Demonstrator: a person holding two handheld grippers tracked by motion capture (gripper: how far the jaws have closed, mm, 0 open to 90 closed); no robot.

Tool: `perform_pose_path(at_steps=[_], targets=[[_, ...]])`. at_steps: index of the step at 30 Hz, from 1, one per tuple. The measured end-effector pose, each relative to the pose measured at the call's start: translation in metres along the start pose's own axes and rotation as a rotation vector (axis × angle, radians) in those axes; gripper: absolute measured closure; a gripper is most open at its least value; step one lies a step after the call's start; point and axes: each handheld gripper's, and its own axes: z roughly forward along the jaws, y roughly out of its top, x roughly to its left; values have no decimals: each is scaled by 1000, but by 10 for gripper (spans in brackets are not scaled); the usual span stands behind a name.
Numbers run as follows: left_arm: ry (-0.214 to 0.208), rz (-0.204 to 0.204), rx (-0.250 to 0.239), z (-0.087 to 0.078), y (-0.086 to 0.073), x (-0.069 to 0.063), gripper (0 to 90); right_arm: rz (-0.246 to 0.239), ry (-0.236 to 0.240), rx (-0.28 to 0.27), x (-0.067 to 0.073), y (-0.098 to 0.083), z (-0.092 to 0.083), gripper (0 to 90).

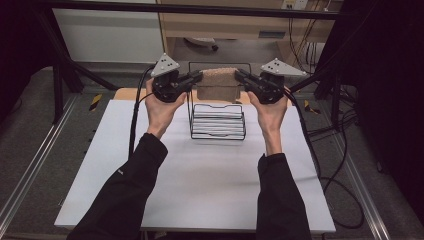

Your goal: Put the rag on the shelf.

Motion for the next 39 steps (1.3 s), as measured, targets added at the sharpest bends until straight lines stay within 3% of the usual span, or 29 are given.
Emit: perform_pose_path(at_steps=[19, 26, 30, 33, 35, 39], targets=[[-29, -18, 85, -6, -11, -6, 809, 3, 34, 61, 6, -18, -9, 838], [-45, -53, 69, -14, 2, 0, 744, -9, 46, 68, 5, -20, -10, 838], [-34, -70, 56, -15, 13, 2, 760, -18, 50, 76, 6, -21, -10, 838], [-36, -87, 89, -11, 18, 4, 831, -20, 52, 72, 5, -22, -10, 838], [-64, -87, 156, -5, 14, 0, 864, -20, 55, 72, 5, -22, -10, 837], [-84, -87, 196, -1, 6, -2, 896, -27, 62, 78, 5, -24, -11, 830]])
